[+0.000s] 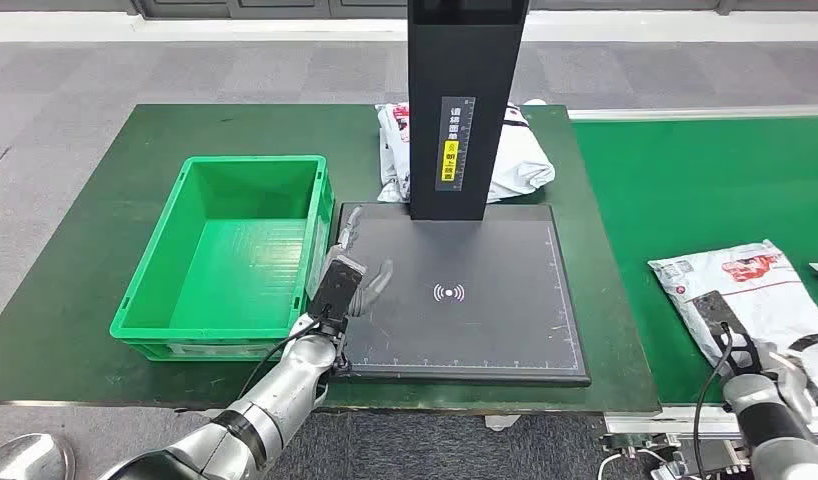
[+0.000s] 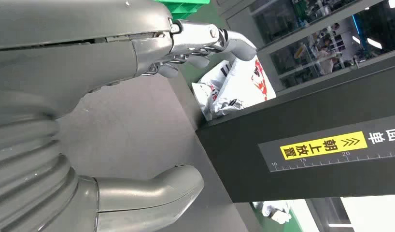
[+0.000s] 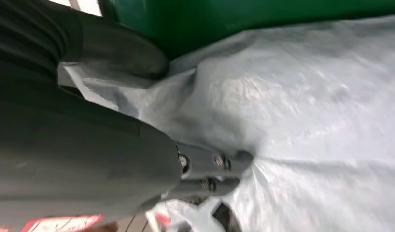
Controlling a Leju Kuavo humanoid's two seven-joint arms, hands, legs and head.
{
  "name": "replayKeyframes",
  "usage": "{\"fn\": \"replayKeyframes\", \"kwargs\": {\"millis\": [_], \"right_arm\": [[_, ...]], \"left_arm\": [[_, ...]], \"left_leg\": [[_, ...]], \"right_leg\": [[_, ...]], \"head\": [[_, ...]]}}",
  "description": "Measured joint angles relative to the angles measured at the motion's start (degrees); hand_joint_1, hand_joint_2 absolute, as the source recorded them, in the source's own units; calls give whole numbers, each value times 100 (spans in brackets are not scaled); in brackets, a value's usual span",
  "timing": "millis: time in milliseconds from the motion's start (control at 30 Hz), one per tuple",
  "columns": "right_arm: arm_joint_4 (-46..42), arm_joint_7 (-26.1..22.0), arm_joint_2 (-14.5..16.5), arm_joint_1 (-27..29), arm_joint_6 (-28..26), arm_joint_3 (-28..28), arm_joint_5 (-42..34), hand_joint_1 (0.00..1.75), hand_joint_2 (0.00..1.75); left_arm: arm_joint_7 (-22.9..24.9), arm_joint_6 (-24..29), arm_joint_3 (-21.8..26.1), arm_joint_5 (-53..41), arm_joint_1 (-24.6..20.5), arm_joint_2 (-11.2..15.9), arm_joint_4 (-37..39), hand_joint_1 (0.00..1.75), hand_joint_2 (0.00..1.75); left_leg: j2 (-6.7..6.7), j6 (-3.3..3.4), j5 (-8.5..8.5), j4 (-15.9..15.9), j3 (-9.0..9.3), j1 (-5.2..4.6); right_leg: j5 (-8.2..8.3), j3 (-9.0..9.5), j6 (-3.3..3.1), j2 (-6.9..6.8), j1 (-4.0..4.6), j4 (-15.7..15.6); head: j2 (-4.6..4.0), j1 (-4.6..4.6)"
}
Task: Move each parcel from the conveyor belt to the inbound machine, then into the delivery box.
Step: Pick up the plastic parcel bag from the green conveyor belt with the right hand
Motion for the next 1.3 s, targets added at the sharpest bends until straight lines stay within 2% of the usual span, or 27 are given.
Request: {"fn": "replayKeyframes", "kwargs": {"millis": [167, 267, 300, 400, 433, 567, 733, 833, 933, 1100, 1200, 1300], "right_arm": [[0, -5, -261, -47, 1020, 0, 50, 0, 175], [0, -3, -395, -73, 1241, 0, 74, 0, 175], [0, -9, -421, -76, 1331, 0, 79, 5, 175], [0, -152, -528, -94, 1948, 26, 164, 136, 175], [-1, -249, -580, -98, 2163, 58, 226, 175, 175], [-70, -637, -697, -63, 2465, 314, 455, 175, 175], [-194, -779, -719, -21, 2461, 618, 495, 175, 175], [-360, -938, -676, 70, 2282, 808, 451, 175, 175], [-704, -939, -462, 279, 1650, 993, 289, 175, 175], [-1669, -681, 60, 684, 7, 1154, 63, 175, 175], [-2137, -734, 320, 714, -433, 1167, -97, 175, 175], [-2407, -976, 572, 628, -555, 1167, -351, 175, 175]], "left_arm": [[0, -14, 5, -32, -7, -4, 8, 0, 175], [0, -17, 8, -38, -8, -7, 11, 0, 175], [0, -17, 8, -50, -9, -8, 11, 0, 175], [-1, -2, 8, -129, -17, -9, 13, 0, 175], [-1, 9, 9, -149, -26, -9, 17, 0, 175], [-2, 84, 41, -205, -114, -8, 39, 0, 175], [-2, 111, 70, -247, -202, -7, 58, 0, 175], [-2, 157, 147, -257, -204, -3, 58, 0, 175], [-2, 290, 268, -273, -202, 22, 35, 0, 175], [-2, 590, 507, -317, -91, 125, -219, 0, 175], [-2, 676, 628, -343, 11, 185, -413, 0, 175], [-2, 732, 708, -387, 48, 223, -530, 0, 175]], "left_leg": [[-3, 1, 0, 1, 2, -1], [-9, 2, -1, 4, 5, -1], [-9, 2, -1, 6, 5, -1], [-11, 6, -3, 12, 7, 0], [-12, 8, -4, 14, 8, 0], [-12, 13, -8, 17, 13, 2], [-11, 19, -12, 21, 26, 4], [-11, 20, -13, 20, 26, 7], [-3, 18, -14, 17, 26, 13], [21, 14, -15, 9, 24, 13], [13, 6, -5, 8, 24, 14], [8, 2, -2, 7, 21, 15]], "right_leg": [[-2, 7, 4, -1, -1, -1], [-3, 15, 6, -3, -1, -1], [-3, 16, 6, -3, -1, -1], [-4, 20, 8, -5, 0, -2], [-5, 23, 10, -6, 1, -2], [-7, 32, 13, -6, 5, -2], [-8, 46, 14, -5, 9, -4], [-9, 52, 14, -6, 11, -4], [-8, 53, 14, -2, 16, -3], [-8, 41, 12, 19, 14, 0], [-6, 34, 10, 14, 14, 3], [-5, 33, 8, 12, 14, 6]], "head": [[-1, 0], [-1, 0], [-1, 0], [0, 0], [0, 0], [0, 0], [0, 0], [0, 0], [0, 0], [1, 1], [0, 0], [0, 0]]}}
